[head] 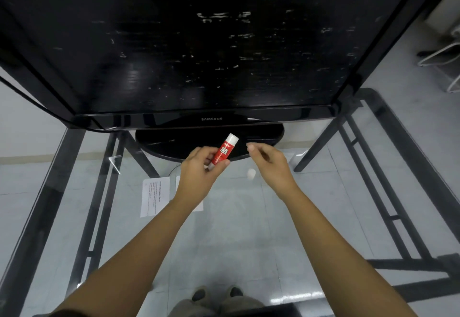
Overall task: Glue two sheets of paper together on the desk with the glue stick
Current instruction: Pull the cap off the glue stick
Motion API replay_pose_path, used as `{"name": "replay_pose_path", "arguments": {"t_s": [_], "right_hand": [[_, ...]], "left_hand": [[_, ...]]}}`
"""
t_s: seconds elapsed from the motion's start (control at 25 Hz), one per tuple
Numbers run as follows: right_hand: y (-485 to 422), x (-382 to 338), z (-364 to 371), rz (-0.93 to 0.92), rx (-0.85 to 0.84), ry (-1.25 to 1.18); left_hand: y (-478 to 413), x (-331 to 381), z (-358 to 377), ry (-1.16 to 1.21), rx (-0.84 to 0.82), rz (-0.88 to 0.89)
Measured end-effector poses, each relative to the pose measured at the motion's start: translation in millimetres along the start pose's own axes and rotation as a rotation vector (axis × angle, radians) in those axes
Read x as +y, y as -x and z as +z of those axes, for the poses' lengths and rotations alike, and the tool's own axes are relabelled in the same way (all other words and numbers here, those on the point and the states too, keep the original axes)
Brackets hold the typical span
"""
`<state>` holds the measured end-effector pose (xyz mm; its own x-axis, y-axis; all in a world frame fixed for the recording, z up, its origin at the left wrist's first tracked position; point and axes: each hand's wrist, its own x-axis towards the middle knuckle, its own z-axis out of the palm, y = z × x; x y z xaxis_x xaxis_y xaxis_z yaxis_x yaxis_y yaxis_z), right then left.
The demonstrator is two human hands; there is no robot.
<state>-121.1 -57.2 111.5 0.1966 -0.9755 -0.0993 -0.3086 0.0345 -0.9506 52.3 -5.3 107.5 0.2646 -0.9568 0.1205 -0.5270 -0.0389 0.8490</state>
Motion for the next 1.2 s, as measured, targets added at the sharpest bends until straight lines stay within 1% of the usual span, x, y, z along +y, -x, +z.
{"name": "replay_pose_path", "arguments": {"t_s": [0.12, 0.2, 0.32, 0.36, 0.4, 0.44, 0.52, 0.56, 0.64, 0.76, 0.8, 0.84, 0.92, 0.96, 1.0, 1.04, 1.08, 1.2], "right_hand": [[14.8, -31.8, 2.3, -0.042, -0.077, -0.089], [20.6, -44.8, 7.6, -0.040, -0.117, -0.113], [29.4, -51.8, 16.3, -0.006, -0.094, -0.142], [32.4, -51.6, 18.3, 0.006, -0.070, -0.167], [35.4, -50.7, 19.7, 0.011, -0.050, -0.193], [38.4, -50.0, 21.0, 0.012, -0.042, -0.210], [44.2, -49.4, 24.4, 0.007, -0.067, -0.229], [47.0, -49.9, 27.3, 0.002, -0.084, -0.240], [51.2, -52.0, 33.8, 0.001, -0.083, -0.248], [53.5, -54.4, 41.1, 0.019, -0.021, -0.244], [53.7, -55.2, 42.4, 0.027, -0.006, -0.252], [53.9, -56.2, 43.5, 0.033, -0.001, -0.262], [54.8, -58.0, 46.4, 0.035, -0.004, -0.270], [55.5, -58.9, 47.4, 0.034, -0.005, -0.270], [56.0, -60.1, 48.0, 0.035, -0.002, -0.277], [56.3, -61.2, 47.9, 0.034, 0.002, -0.289], [56.4, -61.9, 47.3, 0.029, 0.004, -0.299], [56.9, -62.7, 45.8, 0.005, -0.011, -0.273]], "left_hand": [[10.6, 18.4, -6.9, 0.136, 0.055, -0.003], [18.0, 26.5, -8.4, 0.174, 0.074, 0.006], [33.5, 30.3, -10.4, 0.204, 0.050, 0.035], [39.1, 28.8, -10.3, 0.232, 0.028, 0.010], [45.1, 26.0, -10.3, 0.314, 0.000, -0.050], [50.3, 23.8, -10.9, 0.486, -0.039, -0.168], [57.0, 22.7, -15.6, 0.936, -0.135, -0.461], [59.0, 21.1, -19.5, 1.054, -0.166, -0.520], [60.7, 16.8, -26.3, 1.091, -0.184, -0.500], [62.1, 14.5, -34.2, 1.075, -0.173, -0.372], [62.2, 13.7, -35.8, 1.009, -0.164, -0.315], [62.3, 13.7, -37.0, 0.895, -0.136, -0.249], [63.9, 12.4, -36.0, 0.618, -0.030, -0.107], [64.5, 11.3, -35.3, 0.521, 0.032, -0.034], [64.9, 9.8, -34.4, 0.467, 0.074, 0.024], [65.4, 8.1, -33.8, 0.455, 0.081, 0.049], [65.3, 7.3, -33.6, 0.504, 0.049, 0.017], [60.8, 11.0, -36.0, 0.893, -0.138, -0.297]]}}
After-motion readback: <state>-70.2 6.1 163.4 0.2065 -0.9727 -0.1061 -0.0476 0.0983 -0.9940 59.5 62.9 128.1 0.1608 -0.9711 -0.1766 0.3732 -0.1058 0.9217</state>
